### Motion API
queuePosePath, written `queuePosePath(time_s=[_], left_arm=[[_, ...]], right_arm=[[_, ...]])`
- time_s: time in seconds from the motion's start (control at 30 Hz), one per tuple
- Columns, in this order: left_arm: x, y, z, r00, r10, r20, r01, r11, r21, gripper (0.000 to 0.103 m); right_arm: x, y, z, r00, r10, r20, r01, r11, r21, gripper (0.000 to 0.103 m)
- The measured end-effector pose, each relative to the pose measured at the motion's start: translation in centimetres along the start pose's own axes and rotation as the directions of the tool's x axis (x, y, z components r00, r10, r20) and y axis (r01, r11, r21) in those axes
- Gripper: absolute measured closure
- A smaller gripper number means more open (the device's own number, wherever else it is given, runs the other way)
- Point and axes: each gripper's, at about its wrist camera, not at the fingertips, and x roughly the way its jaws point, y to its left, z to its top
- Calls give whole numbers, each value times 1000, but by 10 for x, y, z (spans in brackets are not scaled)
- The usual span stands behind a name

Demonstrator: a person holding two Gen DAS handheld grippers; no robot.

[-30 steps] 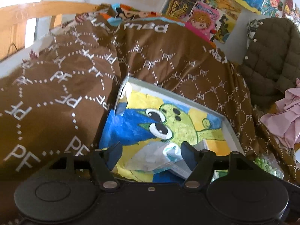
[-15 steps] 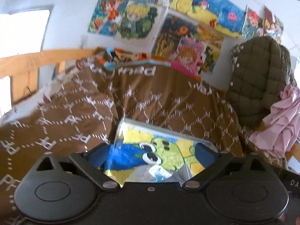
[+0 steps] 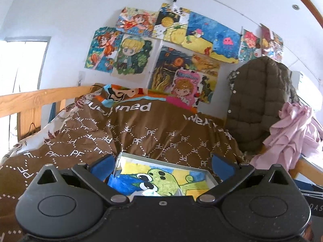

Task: Organize soft objects
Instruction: 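Move both tools back from the tray to the pile of soft items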

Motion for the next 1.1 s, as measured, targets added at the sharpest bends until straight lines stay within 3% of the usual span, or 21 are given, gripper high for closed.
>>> queuePosePath(time_s=[0.43,0.63,0.9,1.1], left_arm=[[-48,-20,-35,998,-34,-59,38,997,62,1],[-64,-24,-53,992,-54,-116,64,994,85,1],[-65,-35,-76,968,-68,-242,115,976,184,1],[-59,-42,-89,945,-90,-316,169,957,235,1]], right_arm=[[-42,-9,-27,990,-78,-115,77,997,-15,0],[-55,-4,-36,986,-112,-123,105,993,-62,0],[-63,6,-38,988,-117,-100,105,988,-114,0],[-53,3,-42,978,-132,-160,114,987,-114,0]])
